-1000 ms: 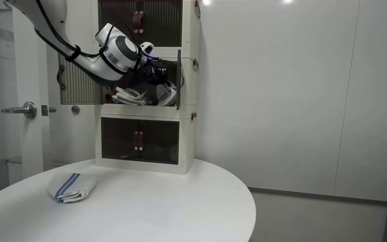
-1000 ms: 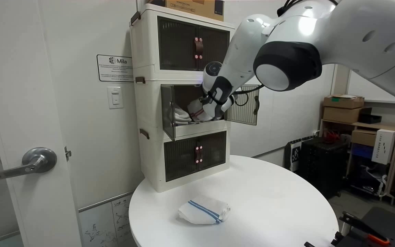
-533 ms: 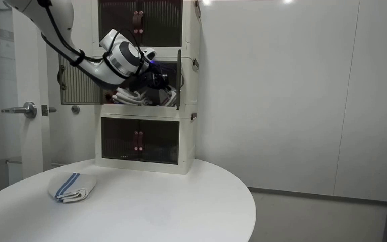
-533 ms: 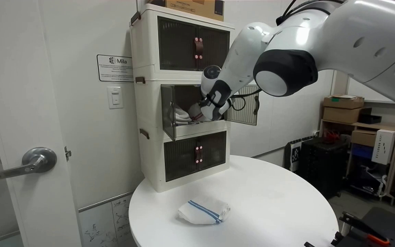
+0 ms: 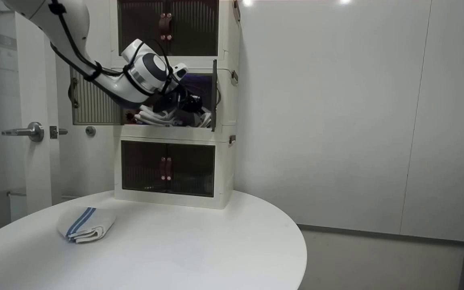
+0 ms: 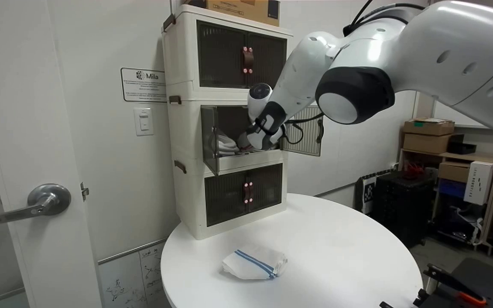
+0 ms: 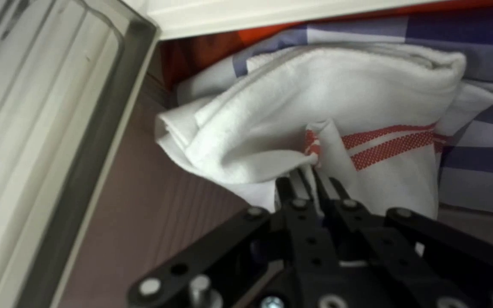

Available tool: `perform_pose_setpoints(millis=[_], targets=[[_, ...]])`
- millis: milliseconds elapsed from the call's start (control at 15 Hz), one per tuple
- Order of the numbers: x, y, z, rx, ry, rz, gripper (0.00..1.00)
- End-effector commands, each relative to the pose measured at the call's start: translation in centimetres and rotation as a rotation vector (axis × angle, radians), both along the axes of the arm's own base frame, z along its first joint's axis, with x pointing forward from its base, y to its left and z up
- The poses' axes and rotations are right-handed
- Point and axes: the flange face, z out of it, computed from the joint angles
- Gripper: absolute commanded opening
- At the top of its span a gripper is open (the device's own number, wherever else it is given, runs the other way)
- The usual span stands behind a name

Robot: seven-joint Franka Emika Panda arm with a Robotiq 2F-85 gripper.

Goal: Put the towel in the middle cabinet

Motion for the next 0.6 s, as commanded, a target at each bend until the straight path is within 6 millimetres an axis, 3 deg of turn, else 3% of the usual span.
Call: perform_pose_setpoints(millis=[0,533], targets=[[1.0,0.0,-0.3,0.04,-0.018,-0.036,0.08],[2.1,0.0,-1.4,0.103,-0.038,-0.005,0.08]])
